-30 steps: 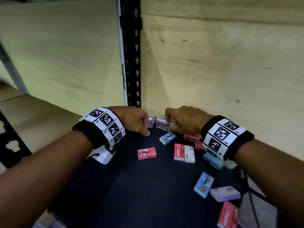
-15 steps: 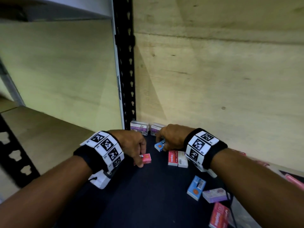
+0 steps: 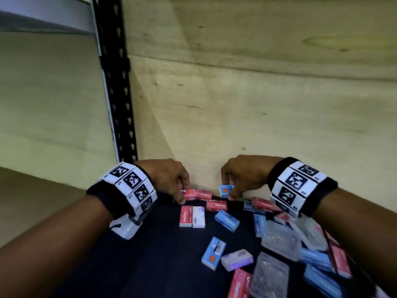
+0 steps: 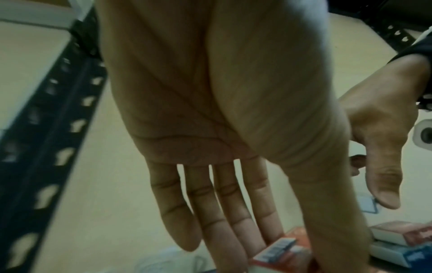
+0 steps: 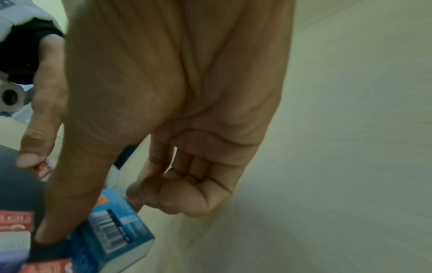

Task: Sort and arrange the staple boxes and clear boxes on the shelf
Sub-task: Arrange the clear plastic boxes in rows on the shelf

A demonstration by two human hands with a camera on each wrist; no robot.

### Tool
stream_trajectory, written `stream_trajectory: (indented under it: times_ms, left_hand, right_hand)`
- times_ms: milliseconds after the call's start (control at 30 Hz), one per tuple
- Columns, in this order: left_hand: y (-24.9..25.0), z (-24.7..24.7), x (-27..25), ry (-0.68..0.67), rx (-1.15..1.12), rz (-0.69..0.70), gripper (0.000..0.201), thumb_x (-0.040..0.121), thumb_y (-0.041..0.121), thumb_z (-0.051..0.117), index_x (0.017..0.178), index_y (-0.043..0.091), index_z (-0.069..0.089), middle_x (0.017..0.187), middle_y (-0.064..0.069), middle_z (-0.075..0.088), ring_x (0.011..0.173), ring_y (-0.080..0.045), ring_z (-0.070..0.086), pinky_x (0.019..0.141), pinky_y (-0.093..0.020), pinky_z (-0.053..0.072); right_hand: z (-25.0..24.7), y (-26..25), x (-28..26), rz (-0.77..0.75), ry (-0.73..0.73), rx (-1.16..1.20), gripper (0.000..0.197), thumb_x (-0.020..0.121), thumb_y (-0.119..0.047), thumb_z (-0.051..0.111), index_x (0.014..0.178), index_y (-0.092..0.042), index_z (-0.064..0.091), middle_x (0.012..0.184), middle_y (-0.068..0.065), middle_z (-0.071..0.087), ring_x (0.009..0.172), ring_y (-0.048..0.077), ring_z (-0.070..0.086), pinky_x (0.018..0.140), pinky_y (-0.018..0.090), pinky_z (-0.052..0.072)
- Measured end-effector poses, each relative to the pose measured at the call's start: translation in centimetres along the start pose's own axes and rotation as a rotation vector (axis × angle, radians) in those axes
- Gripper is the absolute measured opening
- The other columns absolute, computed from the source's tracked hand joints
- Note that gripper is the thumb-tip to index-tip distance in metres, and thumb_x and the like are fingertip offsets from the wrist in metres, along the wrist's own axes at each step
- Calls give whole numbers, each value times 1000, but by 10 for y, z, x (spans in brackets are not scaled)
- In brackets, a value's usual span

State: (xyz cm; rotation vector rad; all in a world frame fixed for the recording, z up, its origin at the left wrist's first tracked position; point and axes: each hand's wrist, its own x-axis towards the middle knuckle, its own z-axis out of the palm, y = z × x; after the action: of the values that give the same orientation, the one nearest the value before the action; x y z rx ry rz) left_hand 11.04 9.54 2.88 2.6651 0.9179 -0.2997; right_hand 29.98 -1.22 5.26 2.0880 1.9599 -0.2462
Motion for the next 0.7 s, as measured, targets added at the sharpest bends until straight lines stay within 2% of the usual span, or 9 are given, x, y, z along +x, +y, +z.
stream_trajectory:
  times_ms: [133,233,333,533,600,700]
  left_hand:
    - [35,1,23,-7,45,71,39,73,40,81,108,28,68,97,13,67,86,-8,62,75,-23,48]
    - [61,5,39,-8,94,115,37,77,38,78,111,28,67,96,14,65,78,-4,59,71,-24,47]
    - [79,11,51,18,144,140,37,79,36,77,114,28,67,98,12,60,83,-9,56,70,-22,43]
    - [95,25,67,4,190,151,39,77,40,78,113,32,68,103,11,62,92,-12,59,81,-27,48]
    - [99,28,69,19,209,148,38,77,41,78,112,32,69,99,13,61,92,-13,60,78,-27,48]
    - [101,31,70,45,219,135,39,77,42,77,113,31,68,105,12,63,95,-13,60,78,-27,48]
  right_hand:
    - [6,35,-25,92,-14,-3,35,82,-39,76,110,-24,63,90,-9,56,90,18,57,74,30,45]
    - [16,59,-45,149,-29,4,32,83,-36,75,110,-24,63,86,-10,54,89,18,56,75,29,43]
    - [25,77,-63,206,-45,-3,34,82,-37,76,112,-24,64,90,-8,55,89,18,55,74,30,43]
    - [42,109,-97,317,-105,5,38,82,-37,77,115,-21,68,93,-4,65,87,18,64,77,31,52]
    - [47,119,-106,357,-104,25,38,82,-35,77,116,-20,68,91,-2,70,76,16,64,71,28,52]
    - [56,131,-114,405,-107,49,35,83,-31,77,114,-18,68,76,-7,65,59,8,57,62,22,48]
